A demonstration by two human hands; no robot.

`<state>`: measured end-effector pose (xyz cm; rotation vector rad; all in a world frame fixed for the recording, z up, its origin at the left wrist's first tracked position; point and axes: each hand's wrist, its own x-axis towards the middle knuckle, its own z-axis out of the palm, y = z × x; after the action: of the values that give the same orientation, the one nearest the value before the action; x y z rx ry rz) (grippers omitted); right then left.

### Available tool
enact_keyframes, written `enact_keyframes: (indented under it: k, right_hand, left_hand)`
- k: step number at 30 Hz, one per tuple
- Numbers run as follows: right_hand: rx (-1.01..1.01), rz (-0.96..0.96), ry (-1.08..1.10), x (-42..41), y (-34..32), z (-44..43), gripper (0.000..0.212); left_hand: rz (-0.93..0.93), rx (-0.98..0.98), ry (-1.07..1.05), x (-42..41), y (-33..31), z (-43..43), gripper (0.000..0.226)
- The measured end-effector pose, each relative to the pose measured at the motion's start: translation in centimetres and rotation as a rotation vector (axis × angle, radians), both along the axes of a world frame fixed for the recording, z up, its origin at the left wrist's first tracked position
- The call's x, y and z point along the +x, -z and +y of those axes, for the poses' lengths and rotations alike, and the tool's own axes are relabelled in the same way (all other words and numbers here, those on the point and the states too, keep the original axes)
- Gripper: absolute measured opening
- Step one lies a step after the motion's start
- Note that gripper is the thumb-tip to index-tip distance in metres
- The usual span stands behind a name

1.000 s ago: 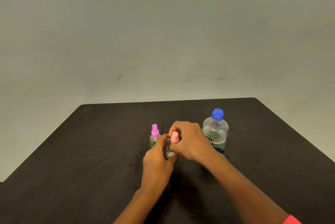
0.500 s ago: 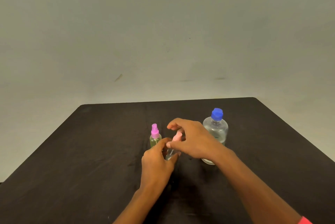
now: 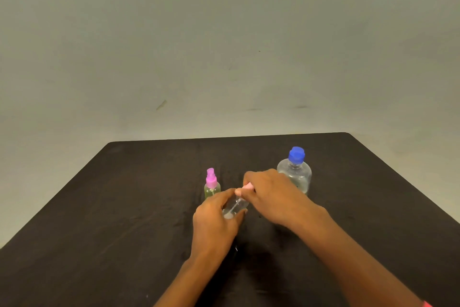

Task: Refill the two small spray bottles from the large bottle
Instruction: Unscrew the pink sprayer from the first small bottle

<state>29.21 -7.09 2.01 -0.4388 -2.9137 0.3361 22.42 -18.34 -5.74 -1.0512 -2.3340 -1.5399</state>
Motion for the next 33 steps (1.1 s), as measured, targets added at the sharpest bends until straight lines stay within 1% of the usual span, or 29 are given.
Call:
enact_keyframes:
  k: [2,3,6,9,11,13,14,15,17,20,21,22,24,25,26,28,31,33]
  right_hand:
    - [-0.019,0.0,-0.031,0.1,0.0,0.2,0.01]
    - [-0.06,-0.009,-0.064,0.2,0.0,0.4,0.007]
    - [-0.194,-0.006,-0.098,0.3,-0.1,0.8,0.021]
    - [-0.229,0.052,0.0,0.2,0.0,0.8,0.026]
    - [-0.227,0.067,0.016,0.2,-0.1,0.9,0.023]
    - [-0.244,0.051,-0.055,0.2,-0.3,1.2,0.009]
    - [-0.26,0.042,-0.099,0.3,-0.4,1.3,0.008]
    - [-0.288,0.042,-0.127,0.5,-0.5,1.5,0.015]
    - [-0.334,0.052,-0.107,0.6,-0.5,1.6,0.024]
    - [-0.297,0.099,0.001,0.7,-0.5,1.4,0.029]
    - [-0.288,0.109,0.007,0.7,-0.5,1.5,0.03]
    - [-0.293,0.11,-0.007,0.8,-0.6,1.5,0.027]
    - [-0.297,0.078,-0.09,1.2,-1.0,1.5,0.01]
    - [-0.299,0.06,-0.131,1.4,-1.1,1.6,0.012]
    - [-0.319,0.052,-0.152,1.5,-1.1,1.8,0.02]
    - [-0.346,0.067,-0.115,1.6,-1.1,1.8,0.031]
    - [-0.362,0.095,-0.04,1.3,-0.9,1.7,0.027]
    - [-0.377,0.082,-0.063,1.5,-1.0,1.8,0.016]
  left_hand:
    - [0.052,0.014,-0.021,0.0,0.1,-0.1,0.037]
    - [0.075,0.019,-0.024,0.0,0.1,-0.2,0.037]
    - [0.088,0.032,-0.008,0.0,0.1,-0.4,0.039]
    - [0.109,0.017,-0.007,-0.1,0.0,-0.5,0.033]
    - [0.131,0.008,-0.02,-0.2,-0.1,-0.4,0.033]
    - [0.145,0.009,-0.029,-0.2,-0.1,-0.4,0.037]
    - [0.143,0.009,-0.03,-0.2,-0.1,-0.5,0.038]
    - [0.137,0.009,-0.028,-0.2,-0.1,-0.5,0.039]
    - [0.138,0.031,-0.019,-0.1,-0.2,-0.6,0.039]
    - [0.155,0.041,-0.009,0.0,-0.4,-0.5,0.036]
    - [0.159,0.036,-0.009,0.1,-0.5,-0.6,0.036]
    - [0.168,0.032,-0.007,0.1,-0.5,-0.6,0.038]
    - [0.178,0.039,-0.008,0.2,-0.4,-0.6,0.04]
    - [0.173,0.045,-0.01,0.3,-0.4,-0.7,0.039]
    - [0.17,0.054,-0.014,0.4,-0.5,-0.7,0.039]
    - [0.174,0.065,-0.007,0.5,-0.6,-0.8,0.038]
    - [0.177,0.062,0.006,0.7,-0.8,-0.8,0.034]
    - [0.188,0.058,0.008,0.6,-0.7,-0.8,0.038]
